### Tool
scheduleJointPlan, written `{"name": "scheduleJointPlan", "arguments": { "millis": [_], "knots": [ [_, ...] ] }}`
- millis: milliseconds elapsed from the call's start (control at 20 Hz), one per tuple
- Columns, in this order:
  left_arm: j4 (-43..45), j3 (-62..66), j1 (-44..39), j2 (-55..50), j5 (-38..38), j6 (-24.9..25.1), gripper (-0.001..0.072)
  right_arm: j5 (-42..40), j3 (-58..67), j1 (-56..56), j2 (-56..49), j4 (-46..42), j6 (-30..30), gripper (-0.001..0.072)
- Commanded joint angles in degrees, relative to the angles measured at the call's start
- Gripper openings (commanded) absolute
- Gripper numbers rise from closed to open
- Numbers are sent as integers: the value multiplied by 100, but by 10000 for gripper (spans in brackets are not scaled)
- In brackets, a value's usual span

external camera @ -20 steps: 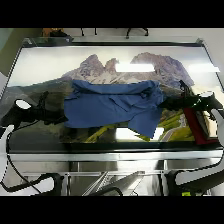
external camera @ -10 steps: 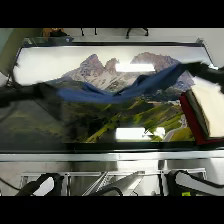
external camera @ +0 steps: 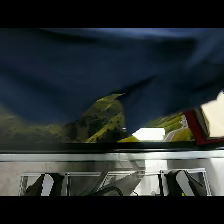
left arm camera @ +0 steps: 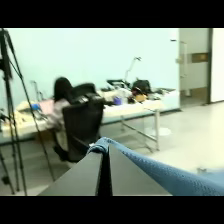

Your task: Fold the shirts.

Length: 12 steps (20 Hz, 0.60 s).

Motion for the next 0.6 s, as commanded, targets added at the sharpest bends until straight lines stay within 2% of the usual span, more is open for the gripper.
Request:
{"name": "scheduleJointPlan", "arguments": {
  "millis": [0, 100, 200, 300, 400, 550],
  "knots": [
    [216, 404, 68, -280, -208, -33, 13, 131, 273, -118, -31, -302, -17, 18],
    [221, -136, -280, -577, -557, 138, 14, 809, 131, -116, -391, -201, -17, 17],
    [354, -787, -887, -966, -691, 205, 13, 1141, -413, 24, -636, -92, -68, 17],
    [1012, -1364, -1714, -1469, -710, 348, 13, 1141, -1176, 431, -868, -356, -188, 17],
    [1926, -1862, -2616, -2085, -706, 356, 13, 1005, -1976, 1008, -1261, -979, -184, 17],
    [2811, -2524, -3471, -3150, -306, 354, 14, 212, -2789, 1757, -2225, -1860, -236, 17]
  ]
}}
